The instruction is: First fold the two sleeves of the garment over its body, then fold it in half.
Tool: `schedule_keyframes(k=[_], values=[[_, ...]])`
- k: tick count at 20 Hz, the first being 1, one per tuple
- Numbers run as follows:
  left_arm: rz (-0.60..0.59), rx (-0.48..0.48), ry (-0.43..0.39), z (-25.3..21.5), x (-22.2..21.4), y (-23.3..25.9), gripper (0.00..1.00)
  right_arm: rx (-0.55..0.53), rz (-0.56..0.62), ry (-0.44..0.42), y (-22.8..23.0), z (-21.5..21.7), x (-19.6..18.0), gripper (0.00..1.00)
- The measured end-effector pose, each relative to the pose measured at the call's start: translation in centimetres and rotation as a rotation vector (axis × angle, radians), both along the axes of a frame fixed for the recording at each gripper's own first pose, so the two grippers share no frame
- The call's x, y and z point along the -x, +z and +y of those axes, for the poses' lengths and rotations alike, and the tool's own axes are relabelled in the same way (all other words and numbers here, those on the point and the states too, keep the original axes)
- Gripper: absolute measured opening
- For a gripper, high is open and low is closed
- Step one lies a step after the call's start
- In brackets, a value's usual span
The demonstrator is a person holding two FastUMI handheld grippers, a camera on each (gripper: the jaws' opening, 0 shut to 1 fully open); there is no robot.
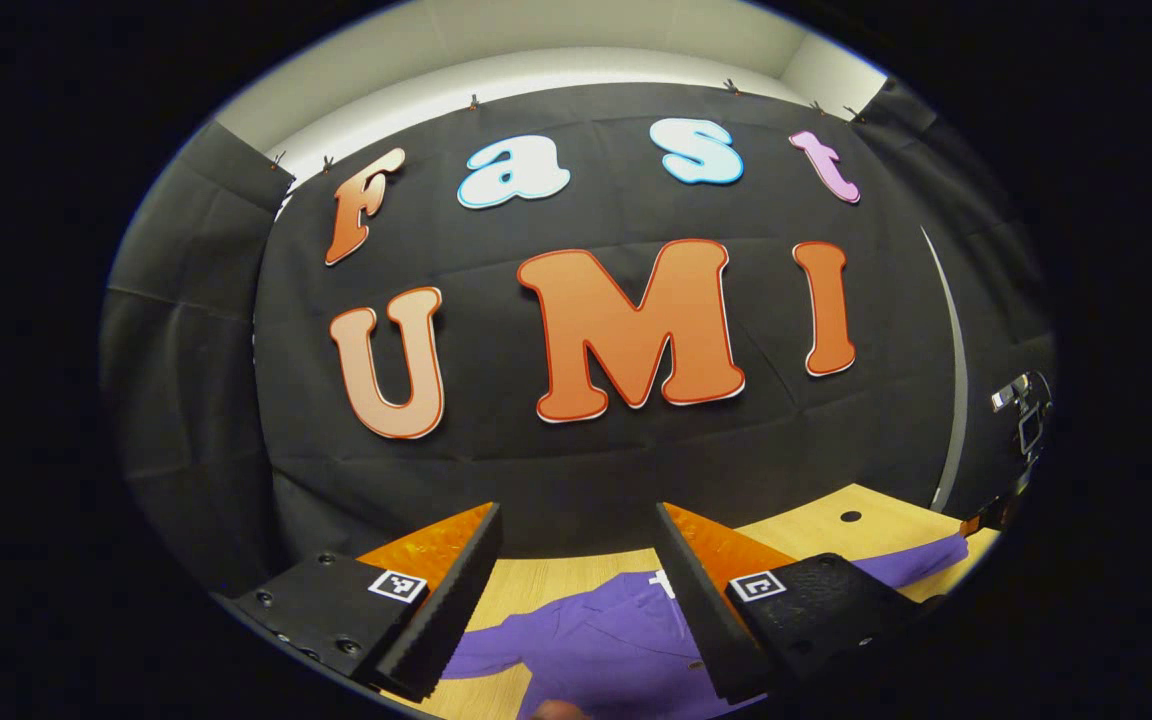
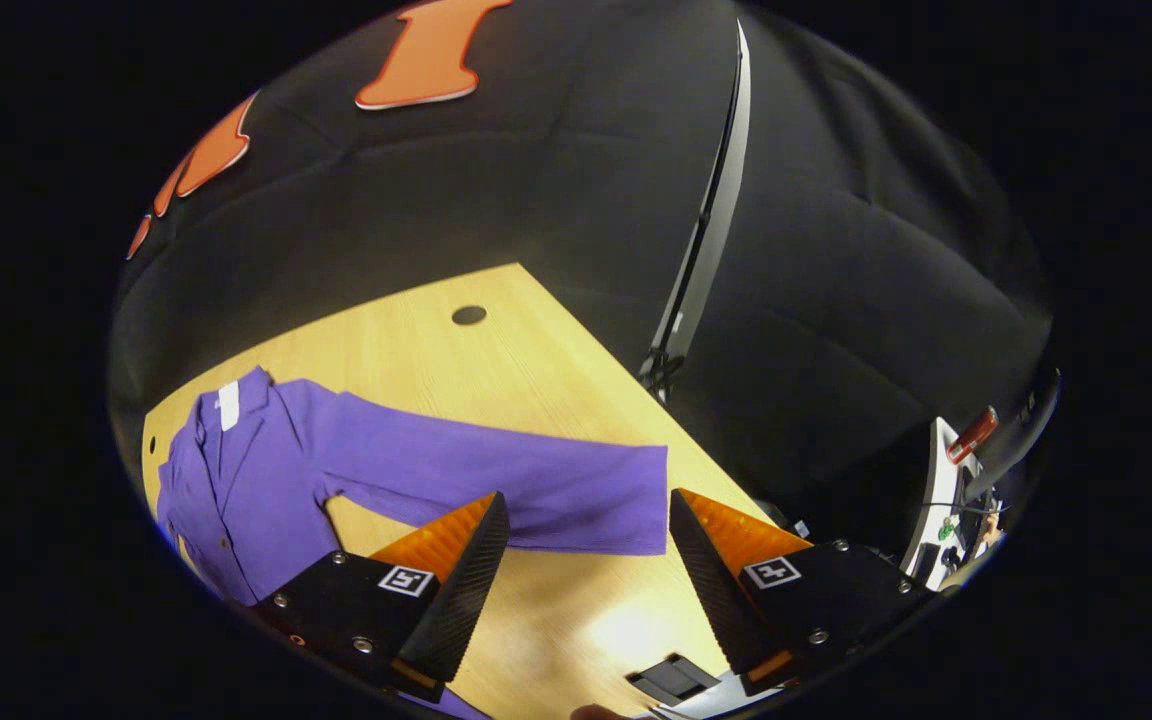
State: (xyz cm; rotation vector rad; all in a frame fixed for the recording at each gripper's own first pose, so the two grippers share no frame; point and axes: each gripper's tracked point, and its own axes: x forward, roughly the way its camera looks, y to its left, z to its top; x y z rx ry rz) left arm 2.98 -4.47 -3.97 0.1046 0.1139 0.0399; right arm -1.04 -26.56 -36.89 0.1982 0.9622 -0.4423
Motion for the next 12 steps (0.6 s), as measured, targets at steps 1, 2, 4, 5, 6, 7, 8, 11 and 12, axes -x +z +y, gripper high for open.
schedule_keyframes(k=[1, 2, 4, 5, 6, 7, 8, 11, 12], values=[[0.016, -0.005, 0.01, -0.1, 0.1, -0.4, 0.94, -0.008, 0.02, 0.001, -0.9, -0.5, 0.0, 0.96], [0.031, -0.012, 0.022, -0.2, 0.1, -0.8, 0.94, -0.016, 0.043, 0.001, -1.8, -1.0, 0.0, 0.97], [0.057, -0.031, 0.038, -0.6, 0.3, -1.6, 0.94, -0.032, 0.072, 0.0, -3.5, -2.0, -0.4, 0.96], [0.067, -0.042, 0.045, -0.9, 0.3, -1.8, 0.94, -0.035, 0.089, 0.001, -4.3, -2.5, -0.5, 0.97], [0.075, -0.052, 0.05, -1.2, 0.5, -2.1, 0.94, -0.04, 0.111, 0.004, -5.1, -2.8, -0.7, 0.97], [0.082, -0.059, 0.053, -1.5, 0.6, -2.1, 0.95, -0.05, 0.131, 0.003, -5.7, -3.1, -0.8, 0.97], [0.089, -0.063, 0.054, -2.0, 0.6, -2.4, 0.94, -0.068, 0.153, 0.001, -6.6, -3.1, -0.9, 0.96], [0.107, -0.076, 0.061, -2.7, 0.9, -2.7, 0.94, -0.132, 0.207, -0.017, -8.7, -3.5, -1.0, 0.97], [0.111, -0.081, 0.065, -2.9, 1.1, -2.7, 0.94, -0.149, 0.223, -0.023, -9.3, -3.6, -1.0, 0.97]])
